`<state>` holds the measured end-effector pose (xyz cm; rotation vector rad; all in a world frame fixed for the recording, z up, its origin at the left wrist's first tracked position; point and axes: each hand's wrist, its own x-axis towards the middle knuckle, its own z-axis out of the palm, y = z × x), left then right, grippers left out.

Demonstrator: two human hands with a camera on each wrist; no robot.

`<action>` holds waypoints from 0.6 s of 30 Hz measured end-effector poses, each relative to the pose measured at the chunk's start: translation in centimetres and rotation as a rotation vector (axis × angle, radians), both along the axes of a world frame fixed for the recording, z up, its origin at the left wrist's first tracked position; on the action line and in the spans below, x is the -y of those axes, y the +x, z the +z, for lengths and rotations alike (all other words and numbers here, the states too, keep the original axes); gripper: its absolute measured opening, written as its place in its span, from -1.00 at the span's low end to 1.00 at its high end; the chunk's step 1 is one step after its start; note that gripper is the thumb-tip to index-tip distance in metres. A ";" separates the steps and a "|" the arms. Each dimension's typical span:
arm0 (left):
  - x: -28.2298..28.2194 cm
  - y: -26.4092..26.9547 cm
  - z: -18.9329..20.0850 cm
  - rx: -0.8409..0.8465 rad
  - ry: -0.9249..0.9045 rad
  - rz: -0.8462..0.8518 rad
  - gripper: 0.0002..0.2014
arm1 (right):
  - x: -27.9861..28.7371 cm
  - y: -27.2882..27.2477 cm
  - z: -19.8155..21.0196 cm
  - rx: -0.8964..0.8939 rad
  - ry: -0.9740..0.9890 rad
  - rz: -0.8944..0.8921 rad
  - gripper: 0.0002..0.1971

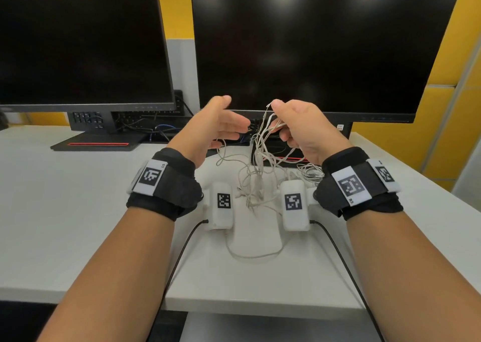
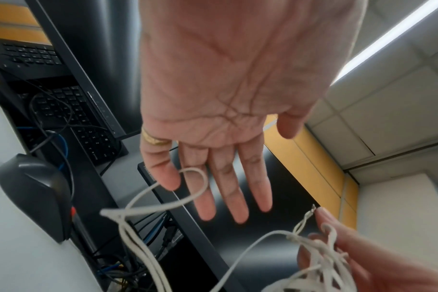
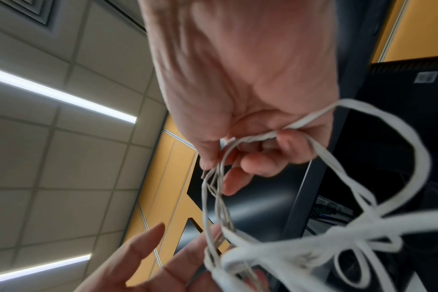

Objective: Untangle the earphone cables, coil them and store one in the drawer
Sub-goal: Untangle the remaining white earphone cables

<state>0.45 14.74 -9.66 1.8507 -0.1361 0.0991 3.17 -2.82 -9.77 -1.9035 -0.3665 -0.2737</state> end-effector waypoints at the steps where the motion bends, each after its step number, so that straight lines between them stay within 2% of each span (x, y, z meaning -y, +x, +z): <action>1: 0.3 -0.1 -0.1 -0.008 0.080 -0.015 -0.53 | 0.0 0.0 0.0 -0.002 0.004 0.005 -0.70; 4: 0.6 0.1 -0.5 0.044 0.294 -0.053 -0.74 | -0.1 0.0 0.0 -0.005 0.043 0.029 -0.72; 9: 0.1 0.1 -1.1 0.060 0.362 -0.144 -0.88 | 0.1 -0.1 0.1 -0.020 0.147 0.099 -0.73; 11: 0.2 -0.2 -1.1 0.096 0.363 -0.128 -0.90 | 0.1 -0.2 0.1 -0.014 0.143 0.098 -0.73; 14: -0.1 0.0 -1.0 0.126 0.315 -0.099 -0.78 | 0.1 0.0 0.0 -0.036 0.185 0.140 -0.74; 18: -0.5 0.1 -0.8 0.147 0.106 -0.045 -0.76 | 0.1 -0.2 0.1 -0.113 0.292 0.235 -0.71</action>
